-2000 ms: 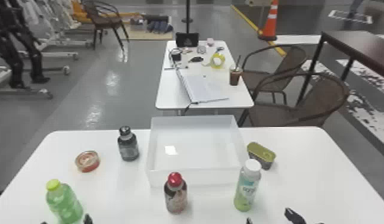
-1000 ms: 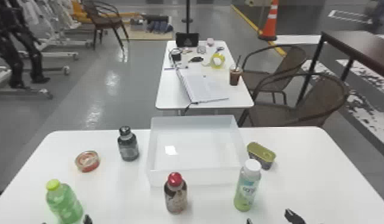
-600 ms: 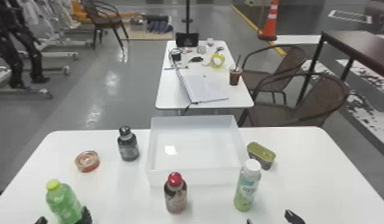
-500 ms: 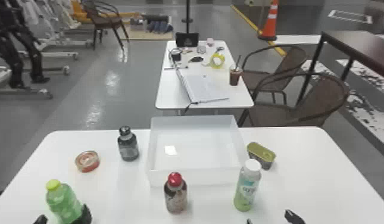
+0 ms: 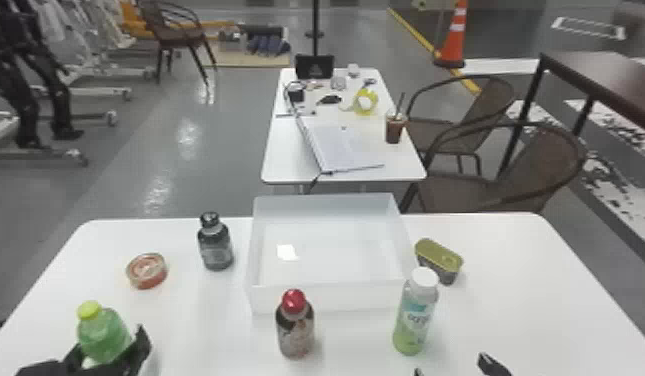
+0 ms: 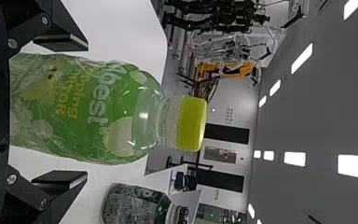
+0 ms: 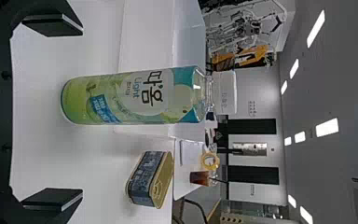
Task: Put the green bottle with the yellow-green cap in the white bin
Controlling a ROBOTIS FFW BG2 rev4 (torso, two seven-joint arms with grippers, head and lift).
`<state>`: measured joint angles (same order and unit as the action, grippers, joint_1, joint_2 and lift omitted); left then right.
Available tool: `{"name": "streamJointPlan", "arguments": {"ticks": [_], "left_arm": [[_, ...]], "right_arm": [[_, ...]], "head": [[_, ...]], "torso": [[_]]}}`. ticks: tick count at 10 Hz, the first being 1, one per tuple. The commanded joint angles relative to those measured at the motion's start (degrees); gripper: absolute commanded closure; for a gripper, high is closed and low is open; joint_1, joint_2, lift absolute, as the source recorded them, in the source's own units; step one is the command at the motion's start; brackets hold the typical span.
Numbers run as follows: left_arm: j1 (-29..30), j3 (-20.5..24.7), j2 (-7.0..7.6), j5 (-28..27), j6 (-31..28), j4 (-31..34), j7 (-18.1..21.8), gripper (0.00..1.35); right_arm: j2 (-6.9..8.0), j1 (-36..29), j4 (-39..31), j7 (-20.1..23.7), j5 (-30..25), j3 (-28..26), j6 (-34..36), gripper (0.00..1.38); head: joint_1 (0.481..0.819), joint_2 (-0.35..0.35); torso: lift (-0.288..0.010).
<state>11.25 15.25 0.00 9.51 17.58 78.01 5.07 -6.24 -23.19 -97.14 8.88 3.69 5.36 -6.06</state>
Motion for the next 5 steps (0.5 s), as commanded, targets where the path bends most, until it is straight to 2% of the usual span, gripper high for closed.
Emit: {"name": "streamJointPlan", "arguments": {"ticks": [1, 5], "left_arm": [[0.0, -0.1, -0.15, -0.4, -0.2, 0.0, -0.1, 0.76], [0.2, 0.3, -0.15, -1.1, 1.2, 0.0, -0.8, 0.77]], "right_arm": [[0.0, 0.1, 0.2, 0.0, 0.3, 0.0, 0.0, 0.08], [0.0, 0.0, 0.3, 0.0, 0.4, 0.0, 0.0, 0.08]], "head": [[0.549, 0.0], [0.549, 0.0]], "torso": [[-0.1], [-0.1]]}}
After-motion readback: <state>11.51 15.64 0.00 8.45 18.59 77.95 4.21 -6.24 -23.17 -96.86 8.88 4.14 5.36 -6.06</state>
